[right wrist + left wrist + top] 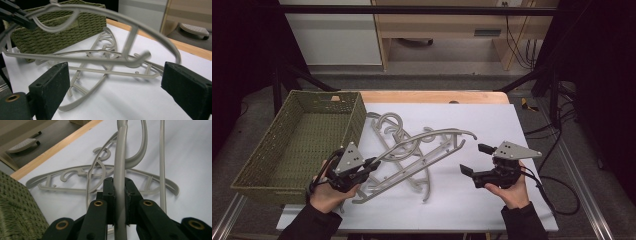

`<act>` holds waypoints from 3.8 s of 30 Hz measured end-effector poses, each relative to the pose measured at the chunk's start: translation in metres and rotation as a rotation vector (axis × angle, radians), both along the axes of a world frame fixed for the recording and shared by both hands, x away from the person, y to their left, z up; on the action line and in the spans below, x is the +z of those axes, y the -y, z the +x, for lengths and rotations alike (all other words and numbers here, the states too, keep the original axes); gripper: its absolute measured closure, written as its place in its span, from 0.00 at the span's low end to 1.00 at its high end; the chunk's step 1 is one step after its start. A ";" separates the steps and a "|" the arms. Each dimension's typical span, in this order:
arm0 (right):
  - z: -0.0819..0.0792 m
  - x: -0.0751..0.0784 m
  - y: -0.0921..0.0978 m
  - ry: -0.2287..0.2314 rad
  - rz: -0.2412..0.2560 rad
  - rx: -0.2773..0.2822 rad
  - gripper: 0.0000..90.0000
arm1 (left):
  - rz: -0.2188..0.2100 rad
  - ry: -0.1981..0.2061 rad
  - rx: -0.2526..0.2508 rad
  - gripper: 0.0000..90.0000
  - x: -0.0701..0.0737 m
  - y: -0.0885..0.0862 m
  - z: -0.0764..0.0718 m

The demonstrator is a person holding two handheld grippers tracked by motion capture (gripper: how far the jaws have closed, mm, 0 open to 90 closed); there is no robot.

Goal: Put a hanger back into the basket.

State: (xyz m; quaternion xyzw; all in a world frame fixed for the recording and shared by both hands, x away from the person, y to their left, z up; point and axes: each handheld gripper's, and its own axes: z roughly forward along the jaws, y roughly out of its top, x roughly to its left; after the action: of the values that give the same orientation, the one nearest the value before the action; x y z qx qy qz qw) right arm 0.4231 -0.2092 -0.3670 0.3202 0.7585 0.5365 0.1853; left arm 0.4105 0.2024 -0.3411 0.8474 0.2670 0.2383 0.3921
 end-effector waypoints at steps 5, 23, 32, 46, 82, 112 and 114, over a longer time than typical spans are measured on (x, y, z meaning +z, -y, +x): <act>0.000 -0.005 0.008 -0.005 0.008 -0.030 0.09 | -0.037 0.019 0.023 0.91 0.012 -0.009 0.002; 0.002 -0.011 0.012 -0.017 0.005 -0.059 0.08 | -0.051 0.100 0.119 0.91 0.049 -0.050 0.029; 0.001 -0.011 0.012 -0.016 0.005 -0.063 0.08 | -0.050 0.106 0.177 0.91 0.061 -0.078 0.043; 0.003 -0.013 0.011 -0.023 0.000 -0.067 0.07 | -0.057 0.116 0.293 0.91 0.059 -0.142 0.061; 0.005 -0.016 0.008 -0.036 -0.022 -0.064 0.07 | 0.002 -0.039 0.515 0.91 0.001 -0.258 0.072; 0.006 -0.017 0.007 -0.038 -0.027 -0.064 0.07 | 0.151 -0.232 0.582 0.82 -0.035 -0.242 0.090; 0.006 -0.017 0.007 -0.038 -0.027 -0.064 0.07 | 0.132 -0.213 0.586 0.78 -0.030 -0.242 0.087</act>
State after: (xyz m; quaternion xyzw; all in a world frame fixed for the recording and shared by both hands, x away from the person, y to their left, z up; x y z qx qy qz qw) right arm 0.4288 -0.2162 -0.3845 0.3520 0.7584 0.5139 0.1921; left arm 0.4977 0.4447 -0.3710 0.7783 0.5233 0.2678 0.2207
